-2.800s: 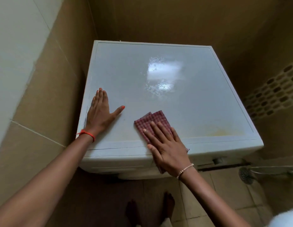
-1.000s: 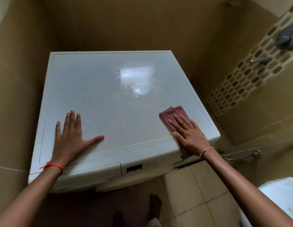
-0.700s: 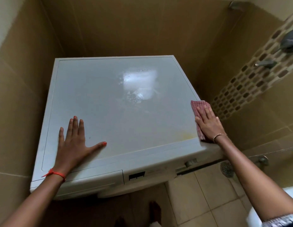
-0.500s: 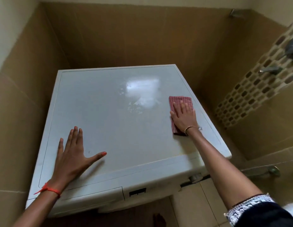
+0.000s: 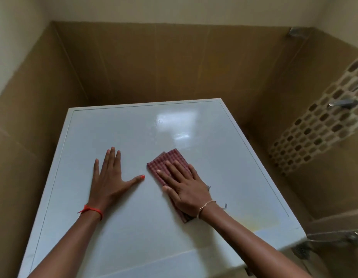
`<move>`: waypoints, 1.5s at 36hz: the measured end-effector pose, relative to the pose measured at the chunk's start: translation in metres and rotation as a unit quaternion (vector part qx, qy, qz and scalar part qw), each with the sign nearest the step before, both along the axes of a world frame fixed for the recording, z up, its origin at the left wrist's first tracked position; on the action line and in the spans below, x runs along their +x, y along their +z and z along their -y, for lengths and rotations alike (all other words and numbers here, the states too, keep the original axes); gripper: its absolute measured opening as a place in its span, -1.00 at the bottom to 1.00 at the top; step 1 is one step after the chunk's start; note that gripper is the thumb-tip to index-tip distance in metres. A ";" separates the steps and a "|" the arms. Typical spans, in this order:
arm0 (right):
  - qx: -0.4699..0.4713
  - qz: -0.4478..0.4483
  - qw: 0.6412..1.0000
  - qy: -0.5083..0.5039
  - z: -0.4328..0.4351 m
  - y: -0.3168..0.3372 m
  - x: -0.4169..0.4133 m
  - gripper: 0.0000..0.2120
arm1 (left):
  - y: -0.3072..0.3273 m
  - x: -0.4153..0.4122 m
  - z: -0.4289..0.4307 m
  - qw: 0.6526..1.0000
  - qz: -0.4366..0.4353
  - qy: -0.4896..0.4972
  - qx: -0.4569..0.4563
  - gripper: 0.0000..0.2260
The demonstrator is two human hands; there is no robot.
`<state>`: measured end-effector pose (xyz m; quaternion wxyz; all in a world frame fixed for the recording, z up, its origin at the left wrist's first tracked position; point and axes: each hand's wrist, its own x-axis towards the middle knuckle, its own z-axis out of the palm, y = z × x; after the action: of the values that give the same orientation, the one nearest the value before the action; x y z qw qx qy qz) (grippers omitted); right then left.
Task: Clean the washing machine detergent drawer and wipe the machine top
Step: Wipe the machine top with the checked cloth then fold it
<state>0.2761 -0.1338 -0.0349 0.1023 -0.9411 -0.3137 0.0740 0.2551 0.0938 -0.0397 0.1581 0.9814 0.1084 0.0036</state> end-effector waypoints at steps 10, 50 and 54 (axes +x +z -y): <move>0.004 -0.028 0.988 -0.152 -0.021 0.000 0.127 -0.53 | -0.006 0.002 -0.005 1.000 -0.004 0.001 0.014 0.15; -0.041 -0.003 0.917 -0.397 0.069 -0.002 0.265 -0.50 | -0.013 0.006 -0.006 0.999 -0.006 -0.013 0.032 0.04; -0.047 -0.004 0.879 -0.475 0.089 -0.005 0.265 -0.48 | -0.012 0.005 -0.005 0.999 -0.021 -0.008 0.030 0.02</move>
<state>0.5407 -0.2231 -0.0400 0.0820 -0.9805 0.1753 0.0351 0.2606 0.0984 -0.0512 0.1261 0.9864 0.1041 -0.0152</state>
